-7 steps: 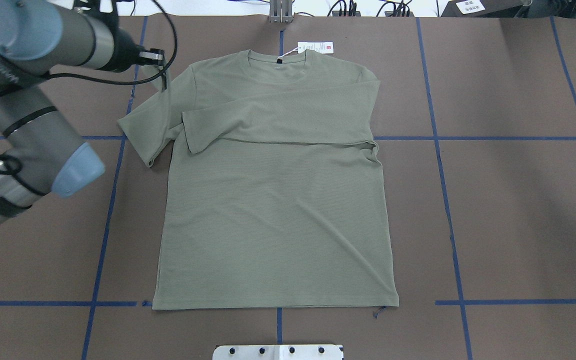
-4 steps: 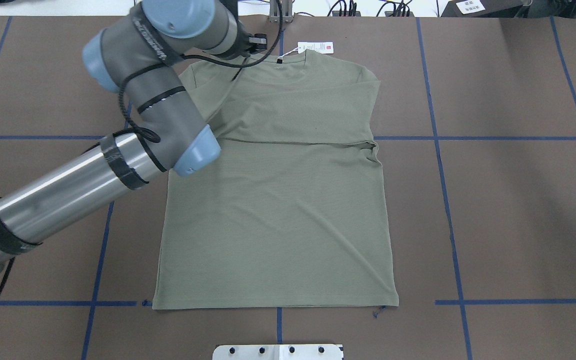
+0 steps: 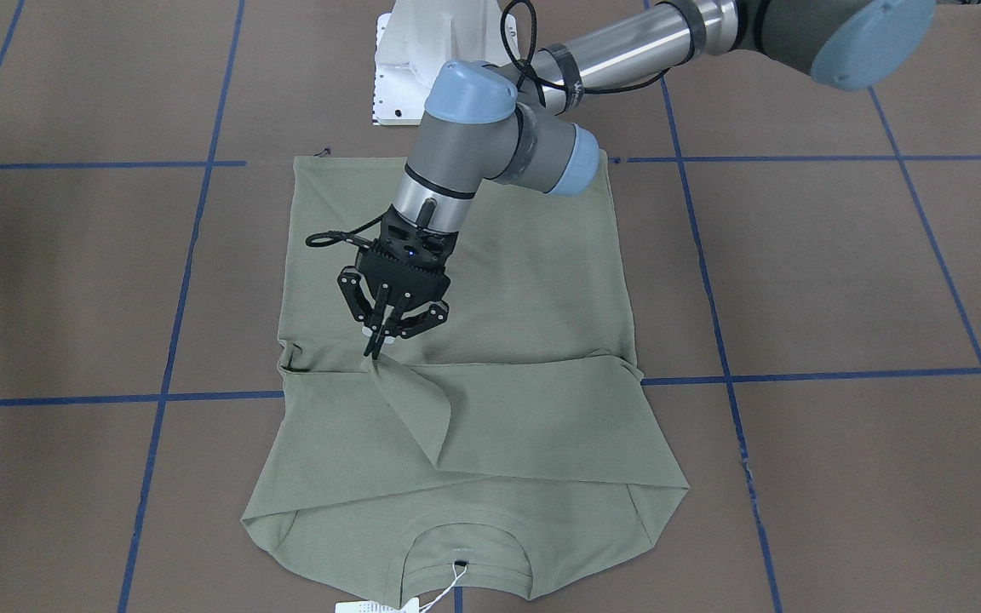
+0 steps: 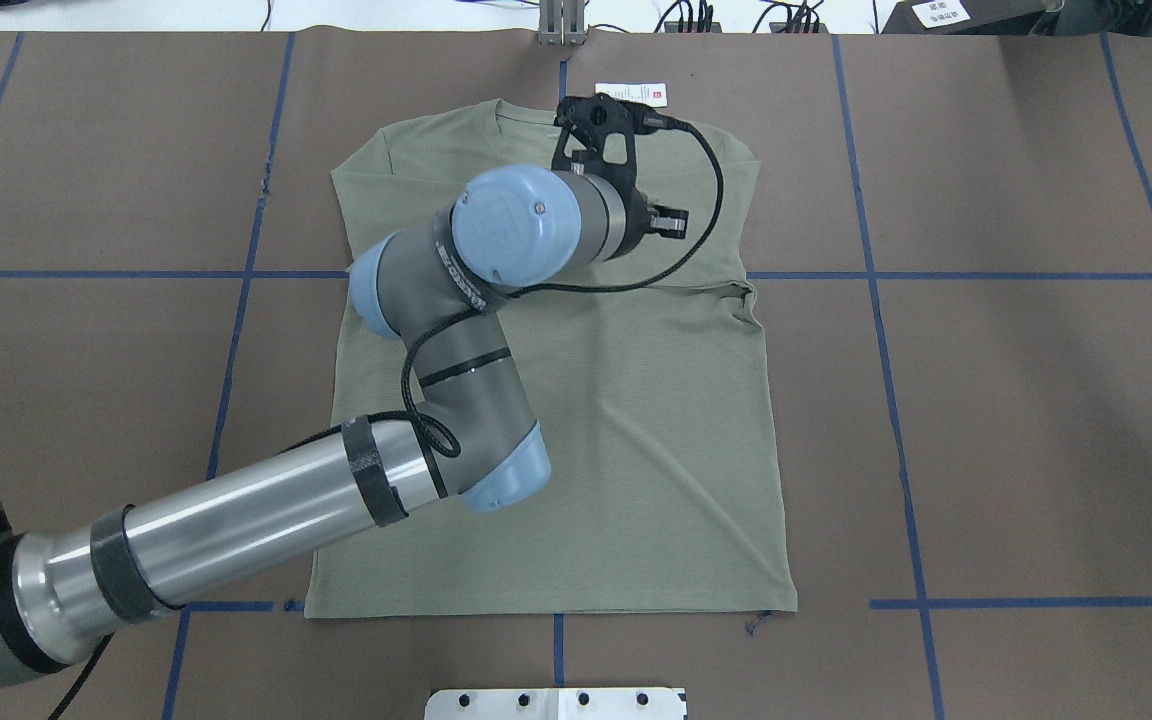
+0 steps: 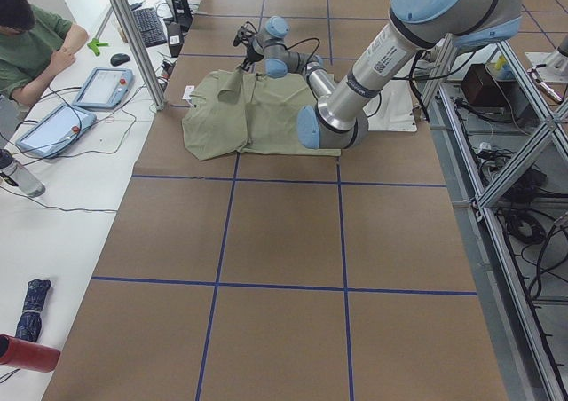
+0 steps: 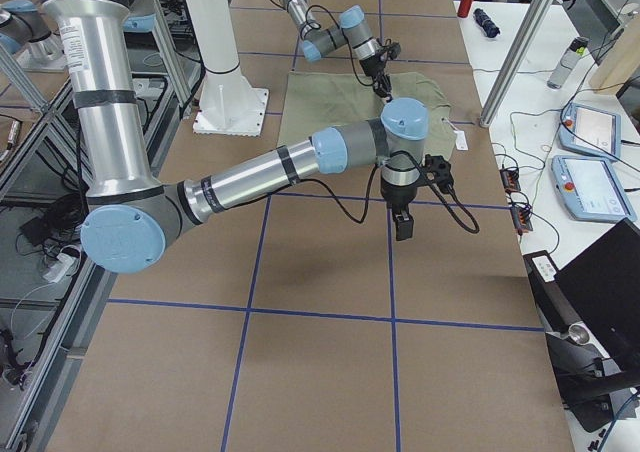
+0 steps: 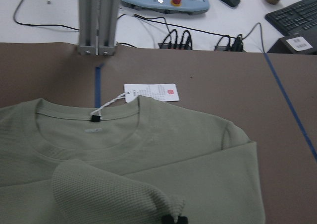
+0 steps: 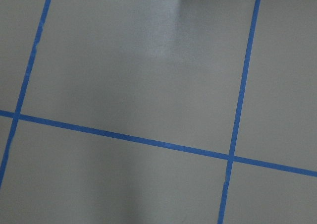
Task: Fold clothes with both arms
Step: 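Carry the sleeve across the shirt body with the left gripper, then release the sleeve and raise the left gripper away while the right gripper reaches in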
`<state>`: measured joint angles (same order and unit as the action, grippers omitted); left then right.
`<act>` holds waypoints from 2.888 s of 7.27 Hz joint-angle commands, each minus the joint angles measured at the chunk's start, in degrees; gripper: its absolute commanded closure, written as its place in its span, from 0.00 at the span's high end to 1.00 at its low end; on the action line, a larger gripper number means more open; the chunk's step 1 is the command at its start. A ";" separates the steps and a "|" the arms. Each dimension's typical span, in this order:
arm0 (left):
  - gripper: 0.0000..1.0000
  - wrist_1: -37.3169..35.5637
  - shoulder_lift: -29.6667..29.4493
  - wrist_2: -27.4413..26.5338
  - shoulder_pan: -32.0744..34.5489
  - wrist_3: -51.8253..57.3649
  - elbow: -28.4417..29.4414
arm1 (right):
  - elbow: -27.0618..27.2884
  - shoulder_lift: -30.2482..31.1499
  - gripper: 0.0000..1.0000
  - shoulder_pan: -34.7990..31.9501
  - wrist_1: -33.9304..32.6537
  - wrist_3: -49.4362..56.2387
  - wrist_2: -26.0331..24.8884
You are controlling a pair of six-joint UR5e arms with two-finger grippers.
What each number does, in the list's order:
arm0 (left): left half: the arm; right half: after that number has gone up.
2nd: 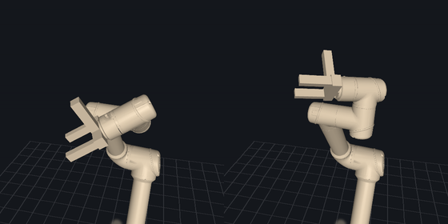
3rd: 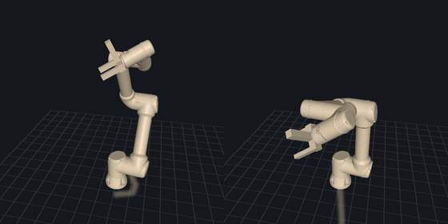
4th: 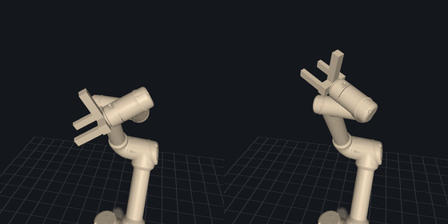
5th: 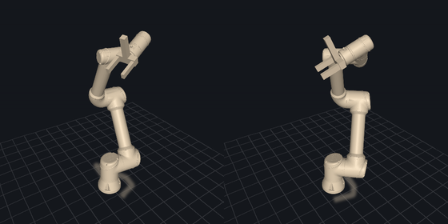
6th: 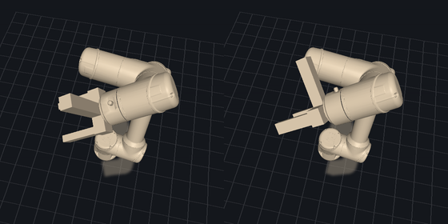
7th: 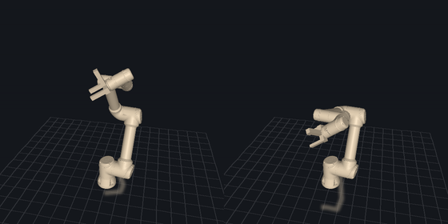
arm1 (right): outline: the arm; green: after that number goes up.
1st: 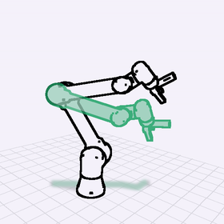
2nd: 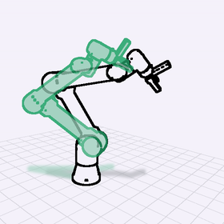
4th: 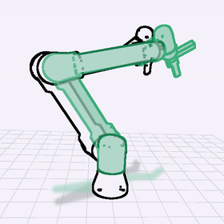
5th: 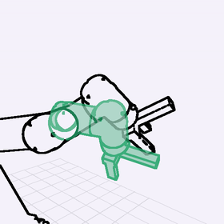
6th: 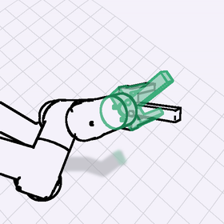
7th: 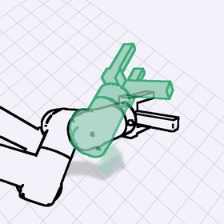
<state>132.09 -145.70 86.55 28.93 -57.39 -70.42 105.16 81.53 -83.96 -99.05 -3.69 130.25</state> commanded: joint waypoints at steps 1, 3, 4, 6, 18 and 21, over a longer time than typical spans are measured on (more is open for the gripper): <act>0.00 6.34 0.41 -1.56 -3.70 4.37 2.30 | 0.05 0.12 1.00 -0.16 0.00 -0.09 0.00; 0.00 6.51 0.41 -1.47 -4.41 7.97 2.48 | 0.22 0.12 1.00 -0.16 0.00 -0.35 0.00; 0.00 6.78 0.33 -1.47 -4.58 8.86 2.66 | 0.22 0.12 1.00 -0.16 0.00 -0.35 0.00; 1.00 12.01 0.50 -1.03 -4.76 7.91 2.39 | 0.22 -0.05 1.00 -0.07 0.00 -0.79 0.00; 1.00 -21.26 36.79 31.27 27.92 34.53 -35.22 | -13.27 -33.94 0.95 44.72 4.49 -55.80 -36.08; 1.00 -13.61 41.90 34.73 28.90 35.15 -35.14 | -31.31 -46.45 0.89 51.25 4.48 -60.12 -44.54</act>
<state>116.80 -104.93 120.02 57.57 -22.06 -105.56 79.26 38.45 -35.13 -94.50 -62.81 89.07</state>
